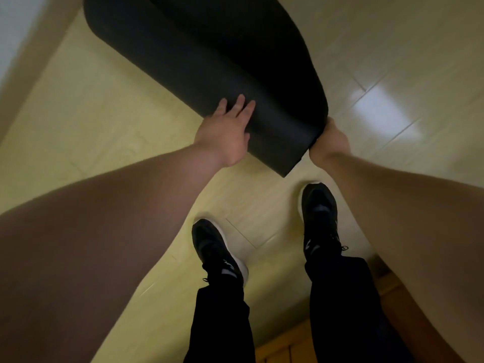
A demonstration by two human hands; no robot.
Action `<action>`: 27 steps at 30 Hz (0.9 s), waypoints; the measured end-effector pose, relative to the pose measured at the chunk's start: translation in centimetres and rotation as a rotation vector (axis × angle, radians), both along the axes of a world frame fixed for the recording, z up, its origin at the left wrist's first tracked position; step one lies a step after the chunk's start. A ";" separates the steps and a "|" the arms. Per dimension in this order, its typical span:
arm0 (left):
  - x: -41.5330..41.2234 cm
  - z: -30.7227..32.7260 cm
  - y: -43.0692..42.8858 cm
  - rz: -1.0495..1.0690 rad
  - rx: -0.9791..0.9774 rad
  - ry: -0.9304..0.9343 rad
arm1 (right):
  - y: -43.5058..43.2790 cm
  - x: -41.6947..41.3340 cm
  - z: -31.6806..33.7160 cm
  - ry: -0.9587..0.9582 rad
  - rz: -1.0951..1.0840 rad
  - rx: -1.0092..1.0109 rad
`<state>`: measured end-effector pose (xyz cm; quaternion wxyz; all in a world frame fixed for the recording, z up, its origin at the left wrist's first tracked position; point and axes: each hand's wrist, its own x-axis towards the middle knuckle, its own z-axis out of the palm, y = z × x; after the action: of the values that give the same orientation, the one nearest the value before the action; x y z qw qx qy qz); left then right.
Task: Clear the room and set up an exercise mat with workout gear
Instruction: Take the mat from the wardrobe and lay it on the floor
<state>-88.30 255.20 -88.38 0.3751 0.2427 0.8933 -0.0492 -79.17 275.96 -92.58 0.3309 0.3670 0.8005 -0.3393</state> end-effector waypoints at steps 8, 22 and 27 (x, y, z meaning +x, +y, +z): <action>1.7 -2.1 1.6 0.053 -0.171 -0.117 | -0.5 2.0 -2.4 -0.015 0.458 0.329; 5.2 0.7 -3.1 -0.120 -0.148 0.180 | -7.4 2.9 2.6 -0.046 0.628 -0.093; 7.7 -0.2 -6.7 0.077 -0.158 0.104 | -10.9 3.7 2.3 -0.043 0.814 0.021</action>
<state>-80.61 248.48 -88.55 0.3480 0.1751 0.9134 -0.1177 -75.50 265.07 -90.25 0.4508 0.0305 0.8768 -0.1645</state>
